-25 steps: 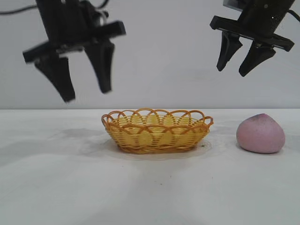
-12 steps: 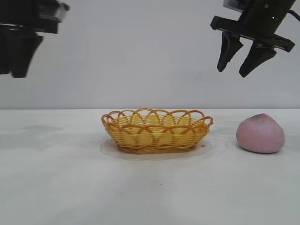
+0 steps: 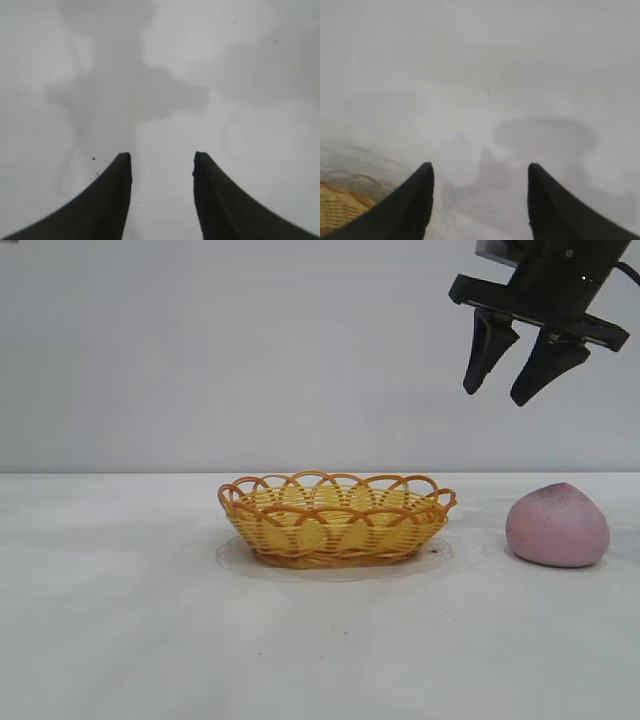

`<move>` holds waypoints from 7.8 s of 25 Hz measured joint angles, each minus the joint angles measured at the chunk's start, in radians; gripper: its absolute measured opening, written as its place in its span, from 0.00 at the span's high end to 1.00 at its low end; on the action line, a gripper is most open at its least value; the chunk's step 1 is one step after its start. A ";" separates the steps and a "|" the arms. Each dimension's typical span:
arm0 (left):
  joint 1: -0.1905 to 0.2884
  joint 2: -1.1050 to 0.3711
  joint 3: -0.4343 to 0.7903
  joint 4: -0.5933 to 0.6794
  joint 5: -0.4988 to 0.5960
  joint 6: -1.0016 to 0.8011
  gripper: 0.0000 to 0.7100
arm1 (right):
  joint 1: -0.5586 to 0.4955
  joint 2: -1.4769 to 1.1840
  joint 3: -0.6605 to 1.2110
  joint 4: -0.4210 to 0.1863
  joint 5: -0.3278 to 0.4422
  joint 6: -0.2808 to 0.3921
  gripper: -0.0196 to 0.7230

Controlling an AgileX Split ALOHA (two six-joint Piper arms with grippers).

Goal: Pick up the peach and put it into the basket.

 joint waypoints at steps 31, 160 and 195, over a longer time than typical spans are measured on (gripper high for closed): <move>0.000 -1.390 0.958 -0.063 -0.053 0.004 0.60 | 0.000 0.000 0.000 -0.033 0.009 0.000 0.42; 0.000 -1.795 1.081 -0.055 -0.101 0.004 0.60 | 0.421 0.161 -0.225 -0.322 0.355 0.263 0.97; 0.000 -1.795 1.081 -0.055 -0.101 0.004 0.60 | 0.083 0.181 -0.526 -0.483 0.576 0.286 0.43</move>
